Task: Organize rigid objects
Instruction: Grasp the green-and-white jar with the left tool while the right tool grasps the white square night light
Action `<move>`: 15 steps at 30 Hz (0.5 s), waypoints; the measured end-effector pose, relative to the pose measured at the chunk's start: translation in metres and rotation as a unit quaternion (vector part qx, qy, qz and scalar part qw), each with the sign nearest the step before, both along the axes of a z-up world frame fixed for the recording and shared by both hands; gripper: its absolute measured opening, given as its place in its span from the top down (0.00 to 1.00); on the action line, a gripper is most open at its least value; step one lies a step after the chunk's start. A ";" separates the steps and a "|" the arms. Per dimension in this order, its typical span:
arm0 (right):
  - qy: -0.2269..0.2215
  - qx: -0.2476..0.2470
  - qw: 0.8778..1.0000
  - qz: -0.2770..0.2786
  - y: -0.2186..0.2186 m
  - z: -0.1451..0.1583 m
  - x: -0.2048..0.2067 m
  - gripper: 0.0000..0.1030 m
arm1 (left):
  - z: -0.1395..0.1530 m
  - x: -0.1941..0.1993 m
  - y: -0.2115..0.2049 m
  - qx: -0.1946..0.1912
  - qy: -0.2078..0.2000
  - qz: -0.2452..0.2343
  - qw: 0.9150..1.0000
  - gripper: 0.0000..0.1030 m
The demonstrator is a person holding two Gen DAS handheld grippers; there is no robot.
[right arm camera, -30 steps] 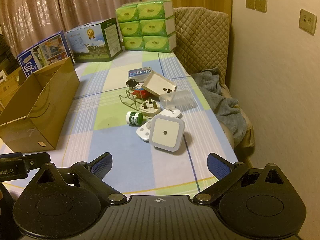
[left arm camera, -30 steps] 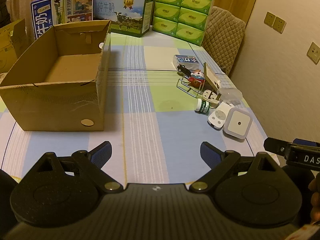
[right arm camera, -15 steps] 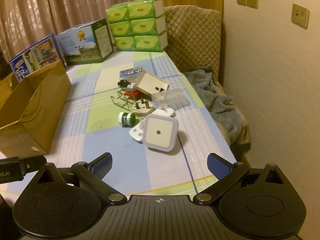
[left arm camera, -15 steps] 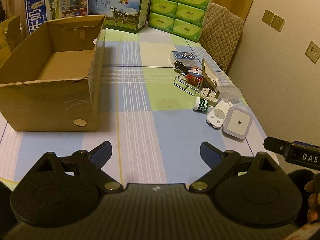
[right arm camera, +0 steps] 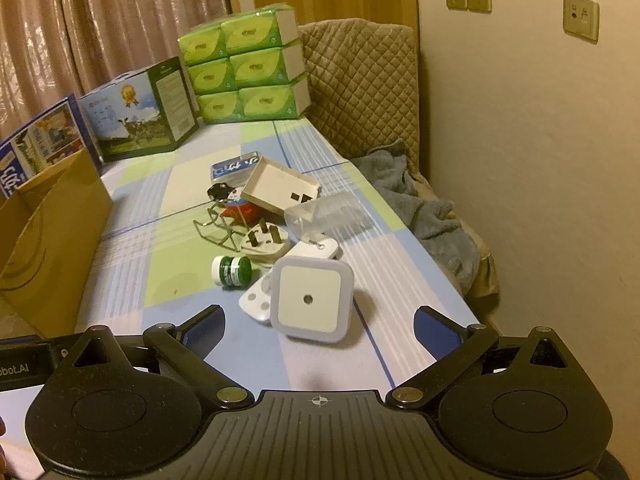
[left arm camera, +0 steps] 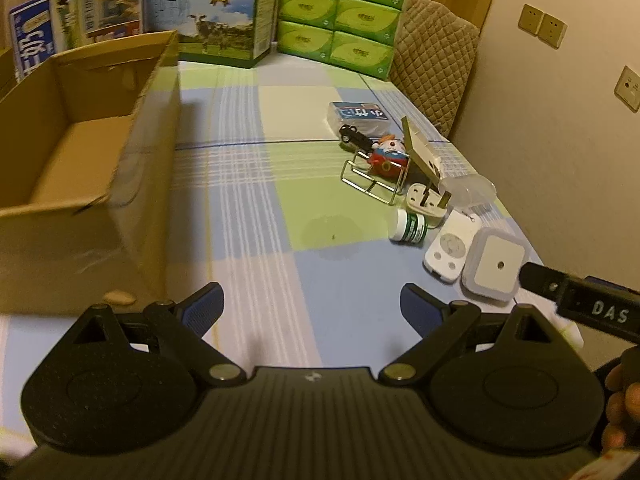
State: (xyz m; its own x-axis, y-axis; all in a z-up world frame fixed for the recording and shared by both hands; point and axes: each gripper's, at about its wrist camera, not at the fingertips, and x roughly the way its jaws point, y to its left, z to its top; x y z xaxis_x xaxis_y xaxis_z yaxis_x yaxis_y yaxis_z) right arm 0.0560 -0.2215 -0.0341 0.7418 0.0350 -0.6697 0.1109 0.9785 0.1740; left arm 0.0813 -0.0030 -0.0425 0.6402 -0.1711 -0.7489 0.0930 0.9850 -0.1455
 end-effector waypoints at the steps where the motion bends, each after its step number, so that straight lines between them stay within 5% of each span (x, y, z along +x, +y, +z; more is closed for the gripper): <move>1: -0.001 0.001 1.000 -0.003 0.001 -0.003 0.004 0.06 | -0.002 0.004 -0.001 -0.002 -0.001 -0.003 1.000 0.10; 15: 0.021 -0.020 0.999 -0.032 0.013 -0.041 0.048 0.24 | -0.026 0.044 -0.017 0.004 -0.001 -0.034 0.999 0.10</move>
